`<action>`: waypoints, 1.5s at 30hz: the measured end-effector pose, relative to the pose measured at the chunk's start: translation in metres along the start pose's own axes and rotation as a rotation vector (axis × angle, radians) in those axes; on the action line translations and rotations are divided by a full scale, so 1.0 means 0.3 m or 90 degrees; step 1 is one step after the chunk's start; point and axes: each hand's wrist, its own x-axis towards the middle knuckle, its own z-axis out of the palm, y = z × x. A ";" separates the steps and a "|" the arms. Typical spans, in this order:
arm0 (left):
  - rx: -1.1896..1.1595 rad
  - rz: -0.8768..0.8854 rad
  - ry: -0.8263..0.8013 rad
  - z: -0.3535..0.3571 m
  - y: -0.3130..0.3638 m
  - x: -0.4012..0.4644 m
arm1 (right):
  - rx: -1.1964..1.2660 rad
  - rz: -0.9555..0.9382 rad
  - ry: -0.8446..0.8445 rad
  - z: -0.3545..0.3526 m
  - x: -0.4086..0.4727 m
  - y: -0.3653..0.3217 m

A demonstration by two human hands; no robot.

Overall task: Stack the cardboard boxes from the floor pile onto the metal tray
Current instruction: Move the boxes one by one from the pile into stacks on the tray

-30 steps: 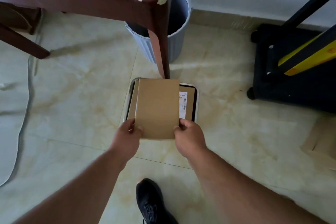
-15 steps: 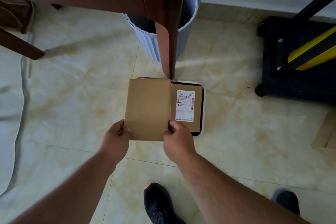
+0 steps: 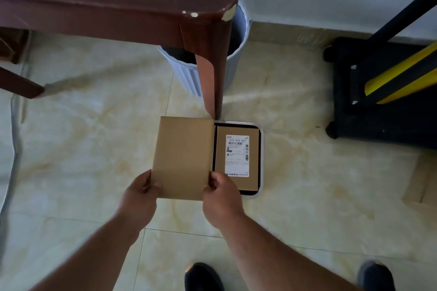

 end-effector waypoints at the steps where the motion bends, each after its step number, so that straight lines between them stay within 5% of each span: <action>1: 0.001 0.001 -0.004 0.001 0.001 0.005 | 0.002 0.001 -0.001 0.001 0.005 0.000; 45: 0.099 0.008 0.011 0.051 0.004 0.081 | -0.036 0.013 -0.017 0.013 0.092 0.017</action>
